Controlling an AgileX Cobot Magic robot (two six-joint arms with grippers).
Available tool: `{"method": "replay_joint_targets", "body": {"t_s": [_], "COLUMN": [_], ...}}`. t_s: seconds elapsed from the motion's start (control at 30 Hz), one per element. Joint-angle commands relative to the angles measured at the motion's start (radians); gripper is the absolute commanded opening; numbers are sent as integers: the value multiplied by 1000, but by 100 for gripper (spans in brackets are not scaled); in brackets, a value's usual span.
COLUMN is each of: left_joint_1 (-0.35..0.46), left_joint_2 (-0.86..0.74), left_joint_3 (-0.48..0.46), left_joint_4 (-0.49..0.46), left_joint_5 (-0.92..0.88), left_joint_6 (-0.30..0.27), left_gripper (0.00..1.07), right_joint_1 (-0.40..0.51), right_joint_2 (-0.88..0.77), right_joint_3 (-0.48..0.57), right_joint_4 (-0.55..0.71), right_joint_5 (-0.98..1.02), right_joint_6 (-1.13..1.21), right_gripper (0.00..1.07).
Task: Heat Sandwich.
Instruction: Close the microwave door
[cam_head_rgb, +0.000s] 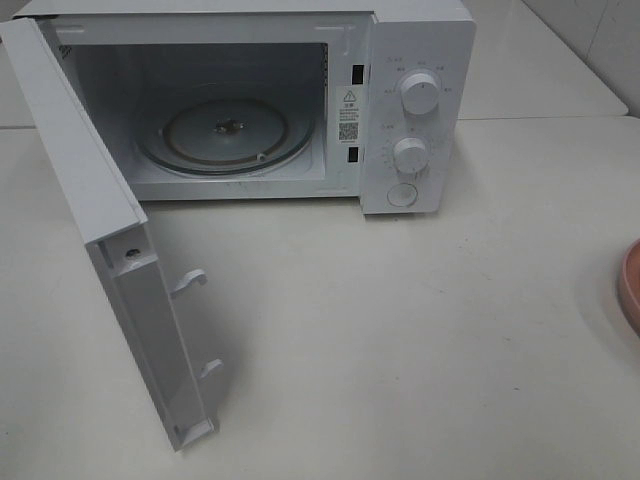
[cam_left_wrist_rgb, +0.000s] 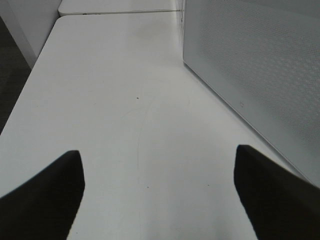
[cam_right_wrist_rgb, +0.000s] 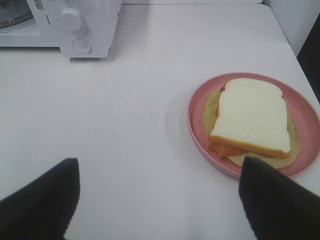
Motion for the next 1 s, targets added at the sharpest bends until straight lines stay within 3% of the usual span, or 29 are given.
{"method": "replay_joint_targets", "body": {"t_s": [0.03, 0.13, 1.0], "left_joint_1": [1, 1, 1], "left_joint_2": [-16, -16, -16], "left_joint_3": [3, 3, 3], "left_joint_4": [0, 0, 0], "left_joint_5": [-12, -12, -12], "left_joint_6": [-3, -3, -3], "left_gripper": [76, 76, 76], "right_joint_1": [3, 3, 3], "right_joint_2": [-26, -26, -26], "right_joint_3": [-1, -1, -1], "right_joint_4": [-9, -8, -8], "right_joint_5": [-4, -4, -4], "right_joint_6": [8, 8, 8], "right_gripper": [81, 75, 75]}}
